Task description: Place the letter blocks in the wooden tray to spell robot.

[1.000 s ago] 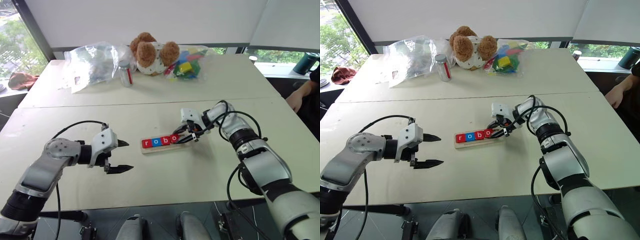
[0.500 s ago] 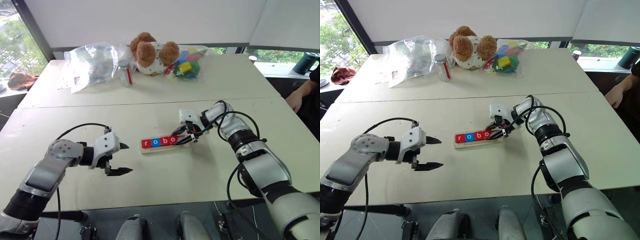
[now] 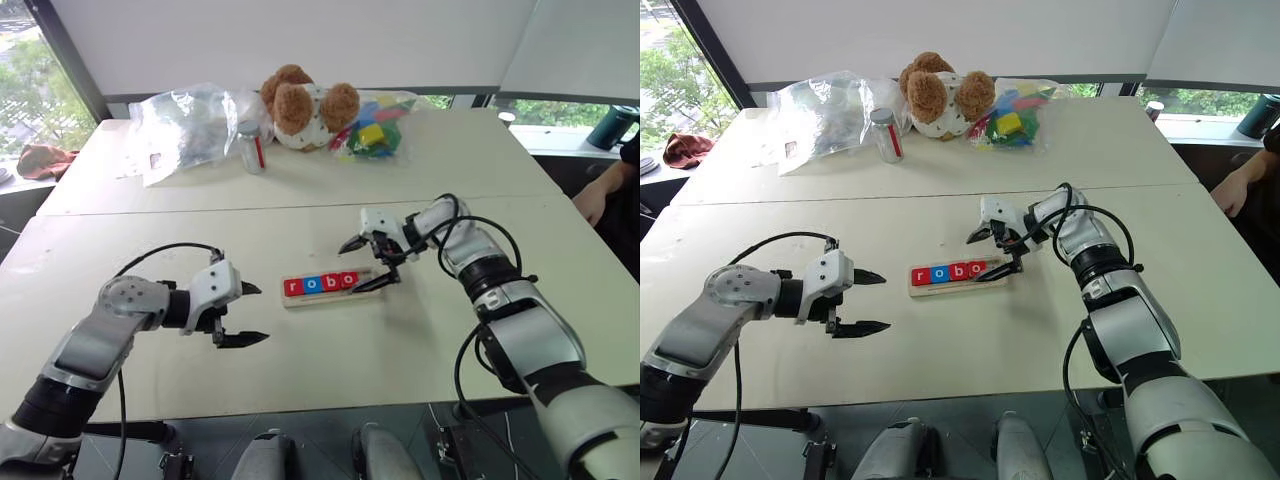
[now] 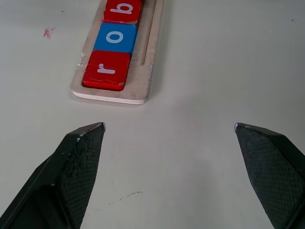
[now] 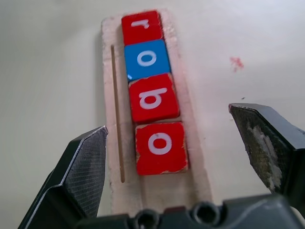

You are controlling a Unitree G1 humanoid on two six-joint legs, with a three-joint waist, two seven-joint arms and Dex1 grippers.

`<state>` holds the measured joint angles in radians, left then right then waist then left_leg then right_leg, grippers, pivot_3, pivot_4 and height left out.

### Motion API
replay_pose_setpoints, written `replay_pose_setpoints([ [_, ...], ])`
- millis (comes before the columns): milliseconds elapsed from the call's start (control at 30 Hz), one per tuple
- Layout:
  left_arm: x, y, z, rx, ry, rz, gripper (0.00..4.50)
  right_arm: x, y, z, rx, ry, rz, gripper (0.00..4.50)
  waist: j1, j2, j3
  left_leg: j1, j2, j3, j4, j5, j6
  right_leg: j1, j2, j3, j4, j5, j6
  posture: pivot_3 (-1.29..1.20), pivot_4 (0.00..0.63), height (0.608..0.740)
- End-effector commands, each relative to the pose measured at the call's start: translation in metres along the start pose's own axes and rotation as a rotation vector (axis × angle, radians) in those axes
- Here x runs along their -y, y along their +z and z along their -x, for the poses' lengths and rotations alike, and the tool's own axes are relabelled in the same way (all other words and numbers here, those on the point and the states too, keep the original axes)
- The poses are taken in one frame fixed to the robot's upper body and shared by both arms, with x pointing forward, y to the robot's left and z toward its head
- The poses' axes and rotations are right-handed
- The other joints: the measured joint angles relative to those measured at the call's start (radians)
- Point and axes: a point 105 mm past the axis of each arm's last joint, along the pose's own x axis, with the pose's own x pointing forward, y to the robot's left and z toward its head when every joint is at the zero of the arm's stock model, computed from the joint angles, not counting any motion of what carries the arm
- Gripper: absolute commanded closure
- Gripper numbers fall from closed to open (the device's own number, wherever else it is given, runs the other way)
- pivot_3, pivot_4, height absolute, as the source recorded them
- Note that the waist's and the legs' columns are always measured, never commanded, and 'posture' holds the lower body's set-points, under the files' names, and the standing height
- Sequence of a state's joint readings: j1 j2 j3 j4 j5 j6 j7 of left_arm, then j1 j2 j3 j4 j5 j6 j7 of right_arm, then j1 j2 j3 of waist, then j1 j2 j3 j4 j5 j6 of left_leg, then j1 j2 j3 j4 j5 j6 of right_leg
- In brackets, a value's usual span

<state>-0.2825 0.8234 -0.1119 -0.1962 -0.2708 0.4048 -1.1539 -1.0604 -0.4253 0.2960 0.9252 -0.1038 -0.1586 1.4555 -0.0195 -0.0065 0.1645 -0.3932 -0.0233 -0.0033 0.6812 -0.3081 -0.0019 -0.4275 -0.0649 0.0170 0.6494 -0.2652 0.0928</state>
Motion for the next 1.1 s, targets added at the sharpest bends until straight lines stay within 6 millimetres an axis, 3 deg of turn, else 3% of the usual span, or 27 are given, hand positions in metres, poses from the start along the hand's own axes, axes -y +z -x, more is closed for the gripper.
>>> replay_pose_setpoints([
  [33,-0.004,0.007,0.003,0.024,0.011,-0.02,0.0,0.005,0.005,0.008,-0.007,-0.055,0.086,0.06,0.0,0.0,0.0,0.0,0.0,0.0,0.0,0.0,0.0,0.0,0.0,0.0,0.0,0.0,0.0,0.0,0.15,0.74],
  [200,-0.003,0.009,0.002,0.027,0.001,-0.022,0.0,0.013,-0.001,0.016,-0.04,-0.113,0.08,0.06,-0.001,0.0,0.0,0.0,0.0,0.0,0.0,0.0,0.0,0.0,0.0,0.0,0.0,0.0,0.0,0.0,0.15,0.74],
  [300,-0.002,0.015,0.004,0.047,-0.005,-0.026,0.0,0.018,-0.01,0.046,-0.076,-0.179,0.015,0.06,0.007,0.0,0.0,0.0,0.0,0.0,0.0,0.0,0.0,0.0,0.0,0.0,0.0,0.0,0.0,0.0,0.15,0.74],
  [400,0.002,0.029,0.005,0.11,-0.016,-0.014,0.0,0.029,-0.014,0.075,-0.069,-0.355,-0.062,0.06,0.007,0.0,0.0,-0.002,0.0,0.0,0.0,0.0,0.0,-0.001,-0.001,0.0,-0.001,0.0,0.0,0.0,0.15,0.74],
  [533,0.008,0.057,0.006,0.201,-0.065,-0.03,0.0,0.037,-0.03,0.137,0.002,-0.939,-0.405,0.06,0.008,0.0,0.0,-0.003,0.0,-0.002,0.0,0.0,0.0,-0.001,-0.001,0.0,-0.001,0.0,0.0,0.0,0.15,0.74],
  [667,0.01,0.072,-0.003,0.247,-0.105,-0.045,0.0,-0.004,-0.049,0.163,-0.019,-1.436,-0.764,0.06,0.008,0.002,-0.002,-0.01,0.0,-0.005,0.001,0.001,-0.002,-0.007,-0.001,-0.002,0.001,0.0,0.0,0.0,0.15,0.74],
  [800,0.009,0.076,-0.015,0.269,-0.151,-0.052,0.0,-0.064,-0.063,0.151,-0.101,-1.72,-1.063,0.06,0.007,0.003,-0.002,-0.014,-0.001,-0.002,0.003,0.003,-0.005,-0.016,0.0,0.002,0.014,0.0,0.0,0.0,0.15,0.74],
  [967,0.003,0.072,-0.027,0.257,-0.174,-0.067,0.0,-0.104,-0.063,0.135,-0.166,-1.81,-1.243,0.06,0.005,0.003,-0.002,-0.013,-0.003,-0.002,0.003,0.005,-0.005,-0.016,0.003,0.002,0.014,0.0,0.0,0.0,0.15,0.74],
  [1100,0.003,0.069,-0.032,0.259,-0.186,-0.065,0.0,-0.125,-0.067,0.113,-0.167,-1.756,-1.443,0.06,0.003,0.002,-0.002,-0.011,-0.003,-0.002,0.003,0.004,-0.002,-0.015,0.004,0.001,0.014,0.0,0.0,0.0,0.15,0.74],
])
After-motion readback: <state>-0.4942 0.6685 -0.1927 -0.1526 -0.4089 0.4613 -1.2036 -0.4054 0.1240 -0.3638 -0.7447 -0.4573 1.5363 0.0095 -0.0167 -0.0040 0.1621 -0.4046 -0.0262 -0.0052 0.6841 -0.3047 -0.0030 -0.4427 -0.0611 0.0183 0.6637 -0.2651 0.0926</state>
